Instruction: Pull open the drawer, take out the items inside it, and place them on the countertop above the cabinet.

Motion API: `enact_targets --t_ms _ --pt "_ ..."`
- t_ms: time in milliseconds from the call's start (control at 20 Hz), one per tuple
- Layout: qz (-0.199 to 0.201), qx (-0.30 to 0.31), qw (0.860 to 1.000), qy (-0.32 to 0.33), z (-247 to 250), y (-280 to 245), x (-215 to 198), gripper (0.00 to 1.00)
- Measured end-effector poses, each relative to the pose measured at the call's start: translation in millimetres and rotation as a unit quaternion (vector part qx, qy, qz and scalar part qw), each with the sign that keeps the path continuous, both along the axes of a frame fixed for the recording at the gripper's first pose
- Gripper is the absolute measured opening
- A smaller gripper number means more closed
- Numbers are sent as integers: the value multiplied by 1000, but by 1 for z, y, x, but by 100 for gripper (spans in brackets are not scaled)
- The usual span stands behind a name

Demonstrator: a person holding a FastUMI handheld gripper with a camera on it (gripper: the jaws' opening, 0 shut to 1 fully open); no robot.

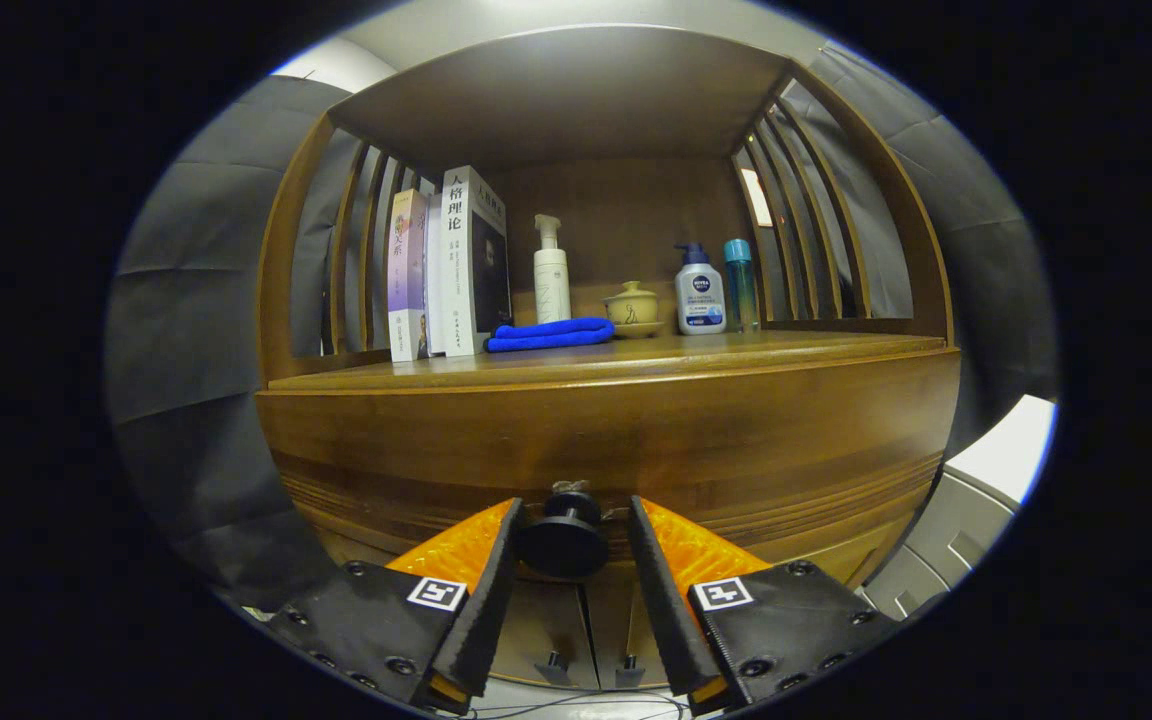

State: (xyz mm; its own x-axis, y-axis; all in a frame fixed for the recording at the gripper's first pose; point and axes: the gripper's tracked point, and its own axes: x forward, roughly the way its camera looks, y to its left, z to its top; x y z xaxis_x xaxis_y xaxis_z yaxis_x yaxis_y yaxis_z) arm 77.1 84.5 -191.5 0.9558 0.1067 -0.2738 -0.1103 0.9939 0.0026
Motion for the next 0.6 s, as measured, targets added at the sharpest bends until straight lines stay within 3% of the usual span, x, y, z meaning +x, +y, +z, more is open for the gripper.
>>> enact_targets --t_ms 150,300,450,600 --pt "-1 -5 1000 -4 -2 3 0 48" --pt "-5 -13 1000 0 -4 2 1 41" --pt "-4 9 1000 14 -5 5 0 24" --pt "-14 15 1000 20 -4 4 -5 24"
